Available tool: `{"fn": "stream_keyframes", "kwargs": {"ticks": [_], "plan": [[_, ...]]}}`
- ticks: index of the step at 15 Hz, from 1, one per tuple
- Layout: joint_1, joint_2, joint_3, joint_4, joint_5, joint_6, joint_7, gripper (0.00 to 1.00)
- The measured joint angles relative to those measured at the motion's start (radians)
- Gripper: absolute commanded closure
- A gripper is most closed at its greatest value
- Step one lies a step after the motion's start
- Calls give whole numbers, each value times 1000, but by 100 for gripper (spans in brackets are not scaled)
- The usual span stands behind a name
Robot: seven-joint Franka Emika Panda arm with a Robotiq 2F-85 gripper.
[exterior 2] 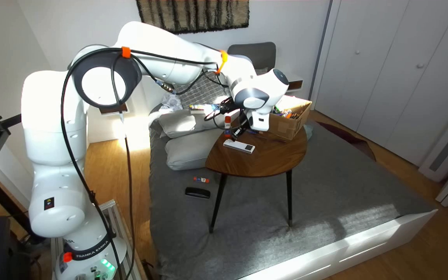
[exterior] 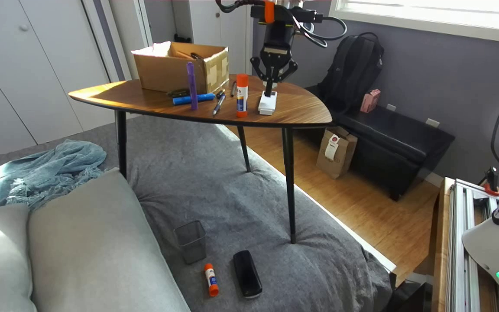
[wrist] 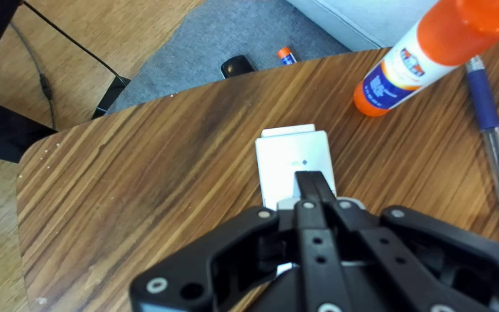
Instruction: Push a button on the white remote control five times
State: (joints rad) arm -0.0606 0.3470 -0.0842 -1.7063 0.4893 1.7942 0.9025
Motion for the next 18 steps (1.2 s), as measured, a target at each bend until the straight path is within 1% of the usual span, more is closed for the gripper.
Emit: {"fn": "stream_keyframes", "kwargs": {"ticks": [18], "plan": [[2,27,2,5,-16,-12,26,100]]}}
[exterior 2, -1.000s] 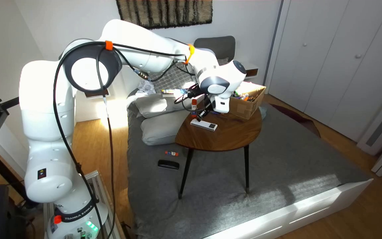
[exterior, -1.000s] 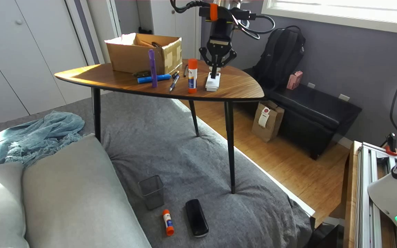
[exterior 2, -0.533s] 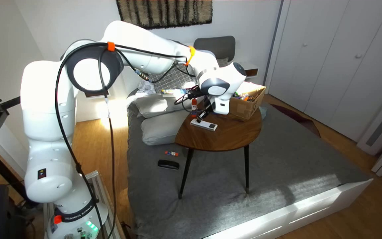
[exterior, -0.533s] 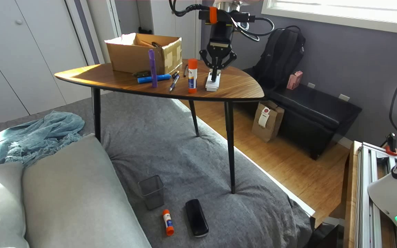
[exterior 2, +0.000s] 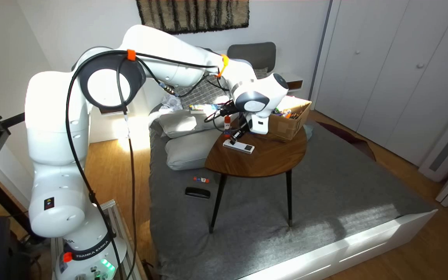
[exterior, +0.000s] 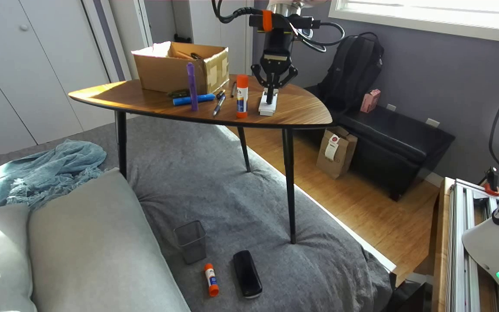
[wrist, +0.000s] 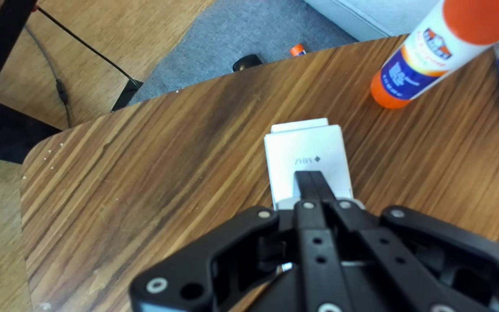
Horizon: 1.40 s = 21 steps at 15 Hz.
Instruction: Push a button on the white remote control five times
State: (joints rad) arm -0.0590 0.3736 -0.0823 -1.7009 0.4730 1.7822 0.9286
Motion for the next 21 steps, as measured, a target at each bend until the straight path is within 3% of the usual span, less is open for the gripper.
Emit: {"fn": "stream_keyframes", "kwargs": {"ticks": [21], "plan": [[0,-76,-1,2,-88,12,8,100]]}}
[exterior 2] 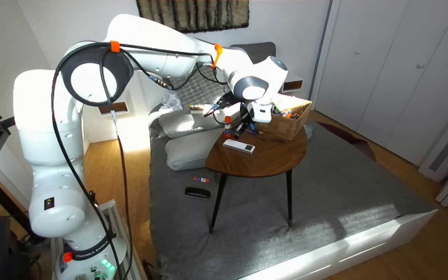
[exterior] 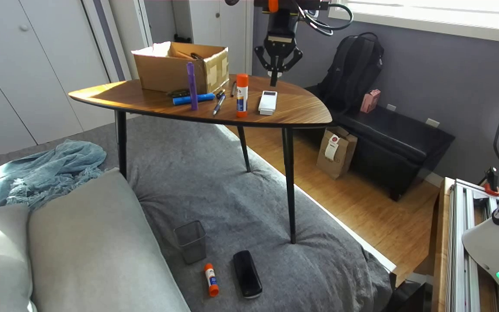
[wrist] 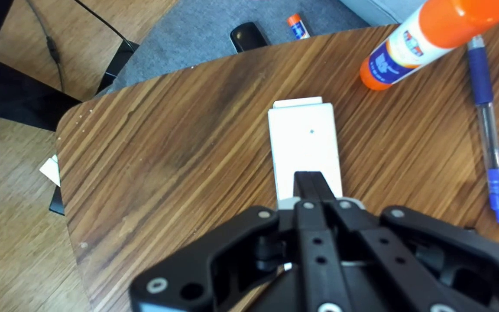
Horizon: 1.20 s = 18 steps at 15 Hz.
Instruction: Push a button on the white remote control five times
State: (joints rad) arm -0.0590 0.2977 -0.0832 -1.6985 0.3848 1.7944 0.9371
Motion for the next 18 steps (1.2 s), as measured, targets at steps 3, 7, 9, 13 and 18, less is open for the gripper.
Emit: {"fn": "stream_keyframes", "kwargs": {"ticks": [3,7,9,13,18], "plan": [[-1,0,-2,-1,-7,3,-8,100],[-1,0,1,-1,-6,4,-37,100],[0,0,6,-1,-2,4,-47,100],[2,4,21,-3,9,4,-53,100],[6,20,32,-11,12,4,-53,100]]}}
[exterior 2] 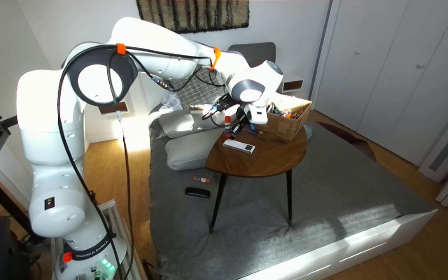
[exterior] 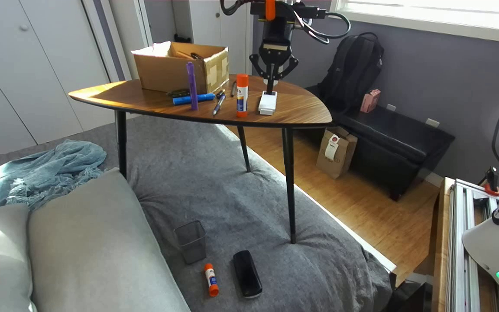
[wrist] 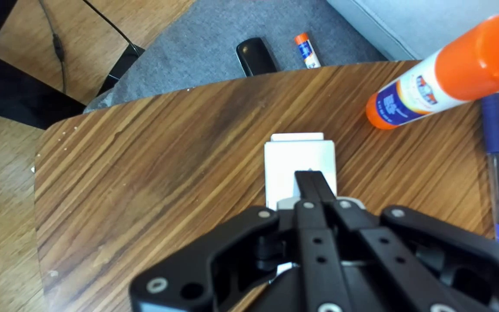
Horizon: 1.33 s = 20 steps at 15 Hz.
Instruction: Push a button on the white remote control five times
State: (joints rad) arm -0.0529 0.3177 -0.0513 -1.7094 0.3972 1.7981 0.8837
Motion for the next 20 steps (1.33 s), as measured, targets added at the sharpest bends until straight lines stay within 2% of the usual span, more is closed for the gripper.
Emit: {"fn": "stream_keyframes", "kwargs": {"ticks": [20], "plan": [[5,24,-10,-15,0,22,3,100]]}}
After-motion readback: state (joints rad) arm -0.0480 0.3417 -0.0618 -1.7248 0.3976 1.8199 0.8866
